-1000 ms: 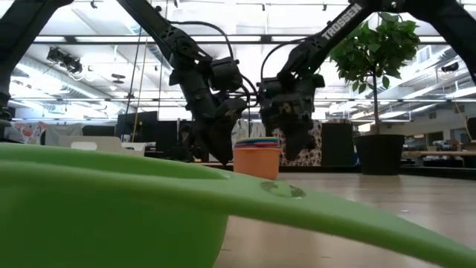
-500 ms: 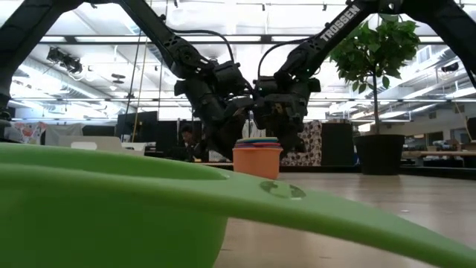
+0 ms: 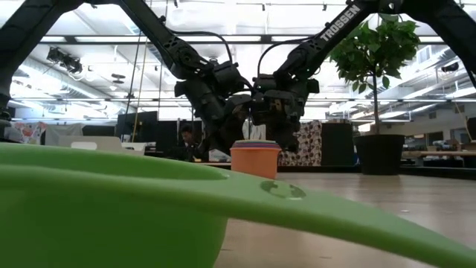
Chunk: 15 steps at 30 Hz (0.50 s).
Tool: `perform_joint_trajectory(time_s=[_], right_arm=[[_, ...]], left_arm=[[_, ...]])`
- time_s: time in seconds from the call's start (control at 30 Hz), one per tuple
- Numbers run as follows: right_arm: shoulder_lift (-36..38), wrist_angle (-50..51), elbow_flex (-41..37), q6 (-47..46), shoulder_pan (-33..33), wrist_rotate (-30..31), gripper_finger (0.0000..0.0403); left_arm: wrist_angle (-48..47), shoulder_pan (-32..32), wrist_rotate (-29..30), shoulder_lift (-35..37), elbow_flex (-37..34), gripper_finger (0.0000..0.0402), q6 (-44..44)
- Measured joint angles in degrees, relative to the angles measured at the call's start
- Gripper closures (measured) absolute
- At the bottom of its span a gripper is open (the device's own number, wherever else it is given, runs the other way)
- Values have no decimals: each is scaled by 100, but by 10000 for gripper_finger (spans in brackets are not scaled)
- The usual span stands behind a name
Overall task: Nest measuring cups in basket
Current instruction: Adjust the measuring cups, then stack the green measuring cup on top of the yellow measuring cup
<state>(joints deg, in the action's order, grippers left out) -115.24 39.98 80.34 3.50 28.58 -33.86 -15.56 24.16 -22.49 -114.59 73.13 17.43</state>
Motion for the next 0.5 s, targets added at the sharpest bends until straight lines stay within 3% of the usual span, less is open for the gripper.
perform_joint_trajectory(time_s=[0.27, 0.5], right_arm=[[325, 587, 0, 438, 116, 202, 390], [1350, 1552, 0, 963, 118, 1024, 390]], left_arm=[[-683, 39, -122, 175, 19, 306, -83], [-1840, 33, -28, 737, 17, 306, -542]])
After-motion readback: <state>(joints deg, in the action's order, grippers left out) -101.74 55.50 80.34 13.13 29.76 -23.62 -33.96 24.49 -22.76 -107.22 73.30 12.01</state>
